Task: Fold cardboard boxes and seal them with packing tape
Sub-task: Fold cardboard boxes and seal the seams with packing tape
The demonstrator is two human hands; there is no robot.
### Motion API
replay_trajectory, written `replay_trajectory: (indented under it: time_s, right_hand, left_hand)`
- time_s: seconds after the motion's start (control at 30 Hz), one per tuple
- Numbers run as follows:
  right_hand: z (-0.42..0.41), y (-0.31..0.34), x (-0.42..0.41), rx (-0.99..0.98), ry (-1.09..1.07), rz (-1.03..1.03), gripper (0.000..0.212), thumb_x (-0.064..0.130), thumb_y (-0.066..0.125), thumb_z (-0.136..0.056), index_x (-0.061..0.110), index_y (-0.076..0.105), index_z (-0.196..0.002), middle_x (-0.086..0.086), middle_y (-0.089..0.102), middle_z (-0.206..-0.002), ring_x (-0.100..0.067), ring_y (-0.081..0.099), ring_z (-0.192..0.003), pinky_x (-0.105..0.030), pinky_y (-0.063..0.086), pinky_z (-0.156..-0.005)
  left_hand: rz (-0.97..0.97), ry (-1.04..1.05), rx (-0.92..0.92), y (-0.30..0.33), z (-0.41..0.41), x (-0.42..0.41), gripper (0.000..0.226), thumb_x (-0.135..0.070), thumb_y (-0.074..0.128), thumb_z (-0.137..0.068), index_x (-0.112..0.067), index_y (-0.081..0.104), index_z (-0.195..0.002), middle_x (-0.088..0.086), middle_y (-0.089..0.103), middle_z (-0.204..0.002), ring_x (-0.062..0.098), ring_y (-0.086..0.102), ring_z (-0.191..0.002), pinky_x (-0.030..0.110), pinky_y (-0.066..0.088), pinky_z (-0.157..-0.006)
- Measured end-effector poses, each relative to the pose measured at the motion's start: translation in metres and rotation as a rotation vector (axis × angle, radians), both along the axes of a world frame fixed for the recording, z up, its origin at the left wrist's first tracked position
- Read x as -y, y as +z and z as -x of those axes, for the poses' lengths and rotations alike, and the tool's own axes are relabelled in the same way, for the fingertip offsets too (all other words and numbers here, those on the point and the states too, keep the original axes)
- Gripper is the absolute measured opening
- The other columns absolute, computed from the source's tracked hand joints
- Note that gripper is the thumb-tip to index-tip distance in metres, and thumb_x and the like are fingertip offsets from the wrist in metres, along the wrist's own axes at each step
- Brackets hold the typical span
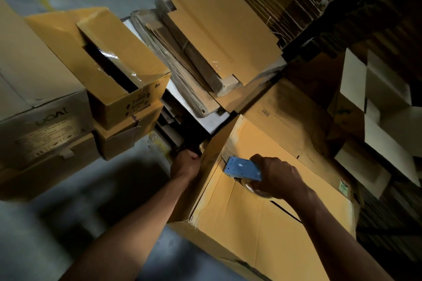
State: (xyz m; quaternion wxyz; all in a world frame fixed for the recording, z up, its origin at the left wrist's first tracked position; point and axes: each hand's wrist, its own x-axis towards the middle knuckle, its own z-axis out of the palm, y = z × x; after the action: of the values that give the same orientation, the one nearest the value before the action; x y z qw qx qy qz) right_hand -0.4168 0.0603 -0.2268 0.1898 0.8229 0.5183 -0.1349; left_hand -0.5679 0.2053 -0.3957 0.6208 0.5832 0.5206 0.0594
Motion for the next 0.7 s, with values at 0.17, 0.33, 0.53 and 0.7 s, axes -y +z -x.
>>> replay_trajectory:
  time_s: [0.17, 0.33, 0.53, 0.7]
  right_hand:
    - [-0.001, -0.003, 0.003, -0.019, -0.003, -0.030, 0.060, 0.055, 0.075, -0.083, 0.028, 0.050, -0.130, 0.008, 0.068, -0.111, -0.013, 0.068, -0.098, -0.034, 0.062, -0.076]
    - [-0.002, -0.002, 0.000, -0.022, 0.002, -0.012, 0.059, 0.052, 0.076, -0.085, 0.028, 0.050, -0.132, 0.007, 0.068, -0.114, -0.013, 0.067, -0.101, -0.033, 0.061, -0.079]
    - [-0.005, -0.002, 0.000, -0.035, -0.002, -0.012, 0.056, 0.049, 0.076, -0.085, 0.029, 0.051, -0.131, 0.008, 0.068, -0.111, -0.013, 0.067, -0.098, -0.032, 0.061, -0.078]
    - [-0.010, 0.004, 0.002, -0.023, 0.027, -0.003, 0.056, 0.049, 0.076, -0.085, 0.031, 0.052, -0.133, 0.010, 0.069, -0.109, -0.013, 0.067, -0.095, -0.035, 0.061, -0.079]
  left_hand:
    - [-0.103, 0.384, 0.454, 0.028, 0.008, -0.005, 0.013, -0.024, 0.058, -0.103, -0.034, 0.064, -0.109, -0.007, 0.067, -0.119, 0.003, 0.061, -0.101, 0.033, 0.056, -0.094]
    - [-0.024, -0.181, 0.628, 0.067, -0.002, 0.009, 0.082, -0.085, 0.024, -0.087, -0.037, 0.038, -0.152, -0.011, 0.041, -0.153, 0.015, 0.042, -0.139, 0.033, 0.037, -0.110]
    - [-0.047, -0.555, 0.218, 0.028, 0.008, 0.021, 0.112, -0.093, 0.048, -0.077, -0.049, -0.012, -0.160, -0.006, 0.001, -0.174, 0.032, 0.010, -0.158, 0.066, 0.016, -0.122]
    - [-0.923, -0.803, 0.122, 0.055, 0.007, 0.016, 0.112, -0.076, 0.046, -0.092, -0.020, -0.020, -0.162, -0.004, -0.028, -0.168, 0.014, -0.020, -0.156, 0.050, 0.000, -0.129]
